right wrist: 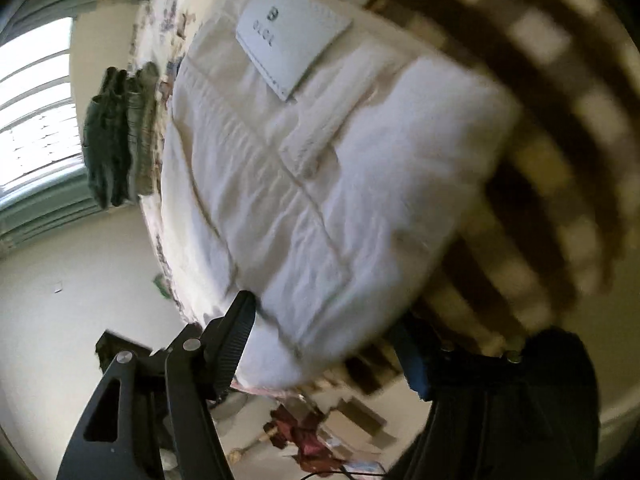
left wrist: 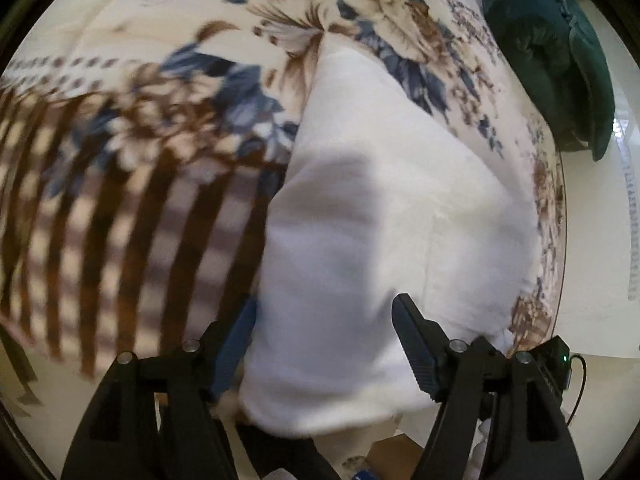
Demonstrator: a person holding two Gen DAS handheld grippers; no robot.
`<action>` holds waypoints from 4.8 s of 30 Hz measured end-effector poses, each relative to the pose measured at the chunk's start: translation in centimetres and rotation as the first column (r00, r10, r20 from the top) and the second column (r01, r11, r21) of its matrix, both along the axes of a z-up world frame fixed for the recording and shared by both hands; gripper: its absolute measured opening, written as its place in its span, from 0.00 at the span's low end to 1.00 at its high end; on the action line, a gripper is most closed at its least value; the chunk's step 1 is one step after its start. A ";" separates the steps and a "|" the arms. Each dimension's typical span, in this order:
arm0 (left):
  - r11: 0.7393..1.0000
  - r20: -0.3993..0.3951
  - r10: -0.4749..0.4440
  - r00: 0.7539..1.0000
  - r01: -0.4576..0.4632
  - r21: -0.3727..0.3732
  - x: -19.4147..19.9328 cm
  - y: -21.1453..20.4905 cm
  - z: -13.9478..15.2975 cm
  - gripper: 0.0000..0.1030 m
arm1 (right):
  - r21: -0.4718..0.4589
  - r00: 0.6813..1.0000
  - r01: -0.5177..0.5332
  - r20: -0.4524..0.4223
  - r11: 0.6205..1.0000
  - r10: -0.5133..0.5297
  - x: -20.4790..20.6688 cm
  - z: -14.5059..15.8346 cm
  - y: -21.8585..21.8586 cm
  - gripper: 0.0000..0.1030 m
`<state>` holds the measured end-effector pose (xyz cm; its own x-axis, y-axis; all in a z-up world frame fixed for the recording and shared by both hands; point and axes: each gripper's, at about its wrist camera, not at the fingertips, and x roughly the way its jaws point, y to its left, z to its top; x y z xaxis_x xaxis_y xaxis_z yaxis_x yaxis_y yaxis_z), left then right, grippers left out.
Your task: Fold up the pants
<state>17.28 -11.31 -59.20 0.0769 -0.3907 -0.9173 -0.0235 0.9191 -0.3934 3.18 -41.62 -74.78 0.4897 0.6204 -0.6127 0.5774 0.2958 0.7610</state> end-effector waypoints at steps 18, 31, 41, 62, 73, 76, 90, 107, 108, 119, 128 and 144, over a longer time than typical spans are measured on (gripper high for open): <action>0.982 -0.035 0.023 0.999 -0.029 -0.188 2.7 0.1 -3.5 0.83 | 0.128 0.980 0.058 0.182 0.990 -0.081 2.7 -1.6 -1.0 0.77; 0.974 0.111 0.040 0.993 -0.014 -0.225 1.5 -0.2 2.7 0.23 | -0.007 0.978 0.091 0.189 0.996 -0.088 3.5 4.4 0.0 0.47; 0.975 0.152 0.049 0.987 -0.014 -0.223 4.5 0.1 11.6 0.23 | -0.040 0.971 0.018 0.241 0.999 -0.008 8.2 14.1 -0.8 0.45; 0.969 0.368 0.040 0.929 0.054 -0.242 43.7 6.9 28.1 0.23 | -0.125 0.892 0.089 0.452 0.988 -0.023 48.1 33.8 6.5 0.45; 0.986 0.289 0.020 0.957 0.028 -0.162 56.8 12.2 19.8 0.23 | -0.141 0.925 0.059 0.380 0.988 -0.001 63.8 26.1 12.4 0.45; 0.988 0.254 0.004 0.967 0.036 -0.153 57.2 12.9 17.7 0.24 | -0.152 0.935 0.043 0.355 0.987 0.014 63.5 24.3 13.3 0.45; 1.000 0.233 0.019 0.972 -0.017 -0.011 55.0 13.5 19.5 0.43 | -0.264 0.977 -0.117 0.142 0.957 0.159 59.8 26.0 10.7 0.63; 0.920 0.454 -0.113 0.884 -0.079 0.383 40.0 10.4 31.1 0.85 | -0.859 0.964 -0.149 -0.016 0.489 0.264 49.2 43.1 15.4 0.99; 0.919 0.464 -0.113 0.879 -0.085 0.384 39.1 10.3 31.8 0.85 | -0.866 0.964 -0.140 -0.010 0.479 0.264 48.4 44.4 15.8 0.99; 0.914 0.586 -0.115 0.802 -0.145 0.378 25.6 10.7 41.1 0.85 | -0.935 0.931 -0.003 0.127 0.356 0.342 34.4 57.8 20.6 0.99; 0.914 0.662 -0.064 0.747 -0.223 0.340 14.9 12.2 47.9 0.85 | -0.937 0.882 0.090 0.232 0.337 0.410 21.5 66.8 23.1 0.99; 0.909 0.770 -0.079 0.633 -0.271 0.315 4.5 14.4 54.9 0.85 | -0.920 0.811 0.227 0.360 0.319 0.461 6.7 77.7 28.0 0.99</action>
